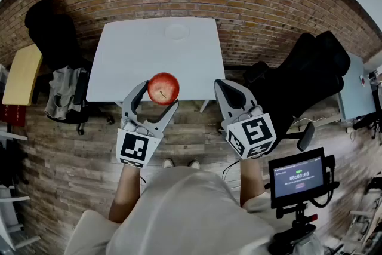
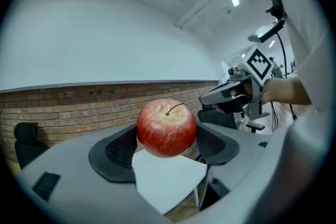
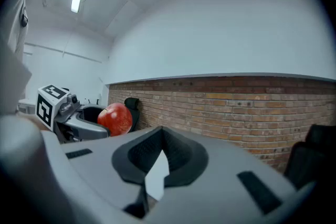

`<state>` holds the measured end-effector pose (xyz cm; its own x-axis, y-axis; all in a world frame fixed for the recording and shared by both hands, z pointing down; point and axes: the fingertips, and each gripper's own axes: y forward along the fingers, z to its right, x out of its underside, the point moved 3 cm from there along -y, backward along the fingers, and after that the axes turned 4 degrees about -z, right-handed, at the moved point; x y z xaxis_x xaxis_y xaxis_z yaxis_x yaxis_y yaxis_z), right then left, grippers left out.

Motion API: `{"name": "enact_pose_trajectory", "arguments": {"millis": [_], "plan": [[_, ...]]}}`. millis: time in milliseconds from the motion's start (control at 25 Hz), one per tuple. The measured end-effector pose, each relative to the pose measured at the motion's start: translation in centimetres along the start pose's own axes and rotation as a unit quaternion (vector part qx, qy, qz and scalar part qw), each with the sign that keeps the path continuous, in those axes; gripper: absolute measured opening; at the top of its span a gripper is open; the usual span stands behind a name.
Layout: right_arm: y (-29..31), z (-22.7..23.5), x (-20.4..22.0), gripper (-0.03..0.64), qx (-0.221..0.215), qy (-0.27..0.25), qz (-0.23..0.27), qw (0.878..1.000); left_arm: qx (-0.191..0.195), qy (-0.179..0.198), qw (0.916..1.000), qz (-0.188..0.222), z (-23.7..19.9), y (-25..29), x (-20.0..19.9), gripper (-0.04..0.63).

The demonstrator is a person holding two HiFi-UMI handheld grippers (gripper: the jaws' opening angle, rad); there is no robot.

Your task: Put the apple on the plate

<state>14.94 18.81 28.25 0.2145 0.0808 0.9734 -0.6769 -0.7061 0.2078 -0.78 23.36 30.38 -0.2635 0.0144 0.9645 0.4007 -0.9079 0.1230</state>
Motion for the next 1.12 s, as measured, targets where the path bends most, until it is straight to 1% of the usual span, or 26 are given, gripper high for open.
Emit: {"name": "enact_pose_trajectory", "arguments": {"millis": [120, 440, 640, 880, 1120], "plan": [[0.0, -0.1, 0.0, 0.002, -0.003, 0.000, 0.005, 1.000, 0.001, 0.001, 1.0000, 0.004, 0.0, 0.1, -0.1, 0.359], [-0.4, 1.1, 0.5, 0.003, -0.037, 0.004, 0.014, 0.999, -0.007, 0.003, 0.9999, 0.008, 1.4, 1.4, -0.5, 0.359], [-0.9, 0.3, 1.7, 0.003, -0.053, -0.004, 0.016, 0.998, -0.023, -0.004, 0.9996, 0.012, 2.4, 0.4, 0.7, 0.359], [-2.5, 3.5, 2.0, 0.003, -0.075, 0.002, 0.005, 0.997, -0.044, -0.010, 0.9990, -0.005, 4.5, 2.1, -1.0, 0.359], [-2.2, 4.6, 2.4, 0.003, -0.069, 0.007, 0.005, 0.998, -0.037, -0.013, 0.9992, -0.003, 4.7, 3.2, -1.1, 0.359]]}}
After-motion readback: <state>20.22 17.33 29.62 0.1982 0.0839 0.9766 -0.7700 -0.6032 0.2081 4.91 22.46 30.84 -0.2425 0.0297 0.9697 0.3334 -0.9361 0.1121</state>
